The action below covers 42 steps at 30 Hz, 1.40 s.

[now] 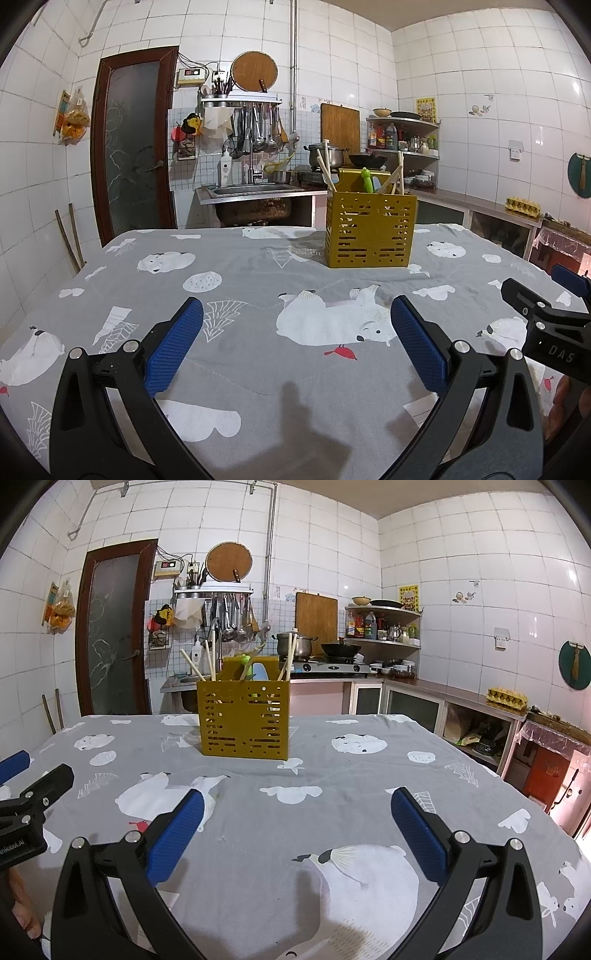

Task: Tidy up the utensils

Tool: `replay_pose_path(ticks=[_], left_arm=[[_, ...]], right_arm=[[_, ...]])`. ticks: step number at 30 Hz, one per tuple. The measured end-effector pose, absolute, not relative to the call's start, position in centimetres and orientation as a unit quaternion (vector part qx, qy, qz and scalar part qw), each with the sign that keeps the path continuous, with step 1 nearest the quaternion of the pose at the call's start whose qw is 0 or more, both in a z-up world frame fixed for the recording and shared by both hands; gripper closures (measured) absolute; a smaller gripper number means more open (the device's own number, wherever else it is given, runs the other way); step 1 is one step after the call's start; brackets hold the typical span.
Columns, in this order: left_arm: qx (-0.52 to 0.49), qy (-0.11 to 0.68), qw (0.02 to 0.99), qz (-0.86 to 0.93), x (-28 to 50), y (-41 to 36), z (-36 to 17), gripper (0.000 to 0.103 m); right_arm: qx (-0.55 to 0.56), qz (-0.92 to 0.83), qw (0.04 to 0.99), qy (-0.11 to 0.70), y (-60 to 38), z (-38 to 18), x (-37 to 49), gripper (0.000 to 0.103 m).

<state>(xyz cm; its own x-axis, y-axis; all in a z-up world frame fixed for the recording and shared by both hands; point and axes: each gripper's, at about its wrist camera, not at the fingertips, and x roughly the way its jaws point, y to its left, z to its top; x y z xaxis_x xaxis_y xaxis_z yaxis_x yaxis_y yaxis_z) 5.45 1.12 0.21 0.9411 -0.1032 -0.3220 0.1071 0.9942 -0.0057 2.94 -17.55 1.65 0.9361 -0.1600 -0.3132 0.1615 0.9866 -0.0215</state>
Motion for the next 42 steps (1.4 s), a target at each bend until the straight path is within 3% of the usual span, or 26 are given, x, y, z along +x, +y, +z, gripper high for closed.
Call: replay_pose_path(ticks=[42], left_arm=[[0.017, 0.165, 0.985, -0.041, 5.2, 0.0, 0.2, 0.005]], right_arm=[[0.002, -0.082, 0.983, 0.161, -17.6, 1.7, 3.0, 0.004]])
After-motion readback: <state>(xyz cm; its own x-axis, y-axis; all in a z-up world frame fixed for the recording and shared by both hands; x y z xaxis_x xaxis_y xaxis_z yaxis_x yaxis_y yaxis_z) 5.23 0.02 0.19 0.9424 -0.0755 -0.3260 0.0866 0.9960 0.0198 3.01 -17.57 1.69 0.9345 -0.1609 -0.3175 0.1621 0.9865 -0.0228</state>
